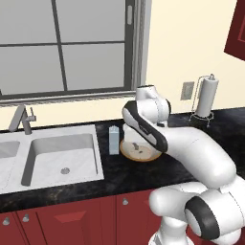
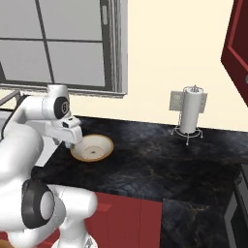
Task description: Gather the eggs and milk located in the vicinity of the sink area and place them right next to the bowl.
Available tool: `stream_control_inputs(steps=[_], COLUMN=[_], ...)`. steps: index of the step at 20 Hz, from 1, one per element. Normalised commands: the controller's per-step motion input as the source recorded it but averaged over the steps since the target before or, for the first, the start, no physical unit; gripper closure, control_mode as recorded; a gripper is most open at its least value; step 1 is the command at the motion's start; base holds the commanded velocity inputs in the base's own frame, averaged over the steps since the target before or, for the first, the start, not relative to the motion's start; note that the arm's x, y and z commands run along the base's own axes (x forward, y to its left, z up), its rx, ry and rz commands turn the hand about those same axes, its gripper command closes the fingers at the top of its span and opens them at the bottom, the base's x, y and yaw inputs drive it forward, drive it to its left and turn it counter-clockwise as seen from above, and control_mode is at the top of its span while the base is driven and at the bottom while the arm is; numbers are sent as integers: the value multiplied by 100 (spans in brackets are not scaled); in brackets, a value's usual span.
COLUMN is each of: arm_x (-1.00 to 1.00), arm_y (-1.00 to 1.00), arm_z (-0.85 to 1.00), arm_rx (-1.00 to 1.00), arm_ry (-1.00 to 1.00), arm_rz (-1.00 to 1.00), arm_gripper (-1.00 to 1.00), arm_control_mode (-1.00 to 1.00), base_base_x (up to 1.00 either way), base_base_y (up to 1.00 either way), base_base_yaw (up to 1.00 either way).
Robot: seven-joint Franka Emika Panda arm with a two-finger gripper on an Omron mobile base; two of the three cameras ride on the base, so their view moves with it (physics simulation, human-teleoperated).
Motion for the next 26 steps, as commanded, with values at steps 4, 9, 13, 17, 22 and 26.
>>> stream_control_inputs(steps=[4, 9, 13, 17, 22, 26], arm_x=[-39, -2, 0, 0, 0, 0], arm_y=[-86, -16, 0, 0, 0, 0], arm_z=[0, 0, 0, 0, 0, 0], arm_rx=[0, 0, 0, 0, 0, 0], arm_ry=[0, 0, 0, 0, 0, 0], arm_rz=[0, 0, 0, 0, 0, 0], arm_gripper=[-100, -100, -100, -100, -100, -100], arm_control_mode=[-100, -100, -100, 100, 100, 100], base_base_x=[0, 0, 0, -23, -73, -20], base_base_y=[0, 0, 0, 4, 48, 84], base_base_yaw=[0, 0, 0, 0, 4, 21])
